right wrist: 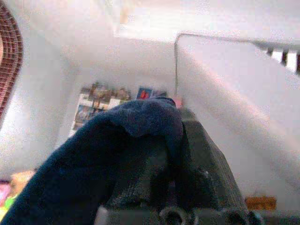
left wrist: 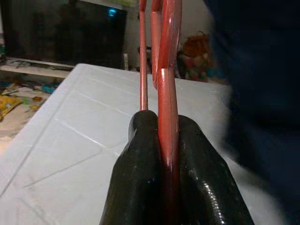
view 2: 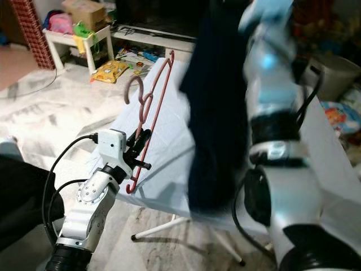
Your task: Hang hanger
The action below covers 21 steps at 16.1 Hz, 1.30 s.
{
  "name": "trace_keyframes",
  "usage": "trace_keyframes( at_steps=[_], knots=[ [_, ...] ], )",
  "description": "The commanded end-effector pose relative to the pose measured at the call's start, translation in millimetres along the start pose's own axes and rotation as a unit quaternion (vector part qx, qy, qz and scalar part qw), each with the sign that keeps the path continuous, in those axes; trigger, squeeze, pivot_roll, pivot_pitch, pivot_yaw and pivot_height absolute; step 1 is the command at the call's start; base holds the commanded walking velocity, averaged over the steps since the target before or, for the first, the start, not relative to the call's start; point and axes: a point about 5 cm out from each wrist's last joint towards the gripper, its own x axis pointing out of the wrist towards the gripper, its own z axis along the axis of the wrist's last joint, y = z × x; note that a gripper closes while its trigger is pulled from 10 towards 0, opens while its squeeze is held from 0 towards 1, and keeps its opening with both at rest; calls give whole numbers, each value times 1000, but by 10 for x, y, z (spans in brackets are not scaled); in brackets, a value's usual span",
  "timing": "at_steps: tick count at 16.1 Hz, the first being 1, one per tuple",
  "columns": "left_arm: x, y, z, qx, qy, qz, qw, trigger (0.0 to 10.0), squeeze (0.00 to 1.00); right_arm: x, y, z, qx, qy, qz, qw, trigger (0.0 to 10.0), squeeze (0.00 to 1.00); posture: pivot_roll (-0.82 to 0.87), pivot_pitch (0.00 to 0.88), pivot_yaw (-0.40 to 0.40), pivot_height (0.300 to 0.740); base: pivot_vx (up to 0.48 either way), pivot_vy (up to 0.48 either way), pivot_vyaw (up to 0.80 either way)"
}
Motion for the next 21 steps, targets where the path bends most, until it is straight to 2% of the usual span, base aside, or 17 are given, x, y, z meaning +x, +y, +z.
trace_keyframes(
  at_steps=[1,2,3,4,5,6,7,8,9,10,13,14,15,17,18,19,21],
  knots=[
    [-92,16,-247,-7,59,14,998,10000,0,13,-175,-15,-1,-2,-34,999,0,0,132,0,-148,740,0,0,0],
    [-100,9,-250,-7,59,15,998,10000,0,-111,-155,-201,-3,27,-23,999,0,0,133,0,-151,740,0,0,0],
    [-108,0,-256,-8,59,15,998,10000,0,-367,-74,-534,-23,79,8,997,0,0,128,0,-151,740,0,0,0],
    [-108,-1,-257,-8,60,15,998,10000,0,-499,-45,-671,-31,104,21,994,0,0,124,0,-147,740,0,0,0],
    [-107,-2,-260,-8,61,13,998,10000,0,-745,-29,-908,-45,149,33,987,4745,0,121,0,-143,740,0,0,0],
    [-104,0,-263,-7,63,9,998,10000,0,-1129,-62,-1235,-72,240,60,966,10000,0,116,0,-134,740,0,0,0],
    [-101,0,-266,-7,65,6,998,10000,0,-1375,-136,-1423,-83,307,70,945,10000,1000,111,0,-127,740,0,0,0],
    [-99,-1,-269,-8,66,4,998,10000,0,-1510,-191,-1494,-79,336,70,936,10000,1000,105,0,-120,740,0,0,0],
    [-91,-7,-274,-8,68,0,998,10000,0,-1768,-308,-1588,-76,390,75,915,10000,1000,95,0,-108,740,0,0,0],
    [-75,-20,-277,-8,70,-9,997,10000,0,-2068,-484,-1618,-92,443,86,888,10000,1000,80,0,-92,740,0,0,0],
    [-54,-35,-280,-4,73,-19,997,10000,0,-2295,-722,-1509,-107,463,52,878,10000,1000,67,0,-73,740,0,0,0],
    [-47,-27,-282,-4,74,-20,997,10000,0,-2368,-793,-1489,-123,476,39,870,10000,1000,65,0,-70,740,0,0,0],
    [-34,-17,-282,1,75,-23,997,10000,0,-2472,-956,-1444,-160,487,3,859,10000,1000,58,0,-62,740,0,0,0],
    [-19,-5,-290,6,80,-28,996,10000,0,-2598,-1106,-1309,-190,481,-34,855,10000,1000,51,0,-57,740,0,0,0],
    [-16,-5,-295,8,82,-31,996,10000,0,-2642,-1126,-1264,-194,486,-36,851,10000,1000,49,0,-56,740,0,0,0],
    [-20,-11,-299,14,83,-37,996,10000,0,-2694,-1117,-1220,-183,489,-37,852,10000,1000,49,0,-56,740,0,0,0],
    [-40,-26,-339,21,96,-51,994,10000,0,-2798,-1084,-1091,-111,488,-77,862,10000,1000,49,0,-58,740,0,0,0]
  ],
)
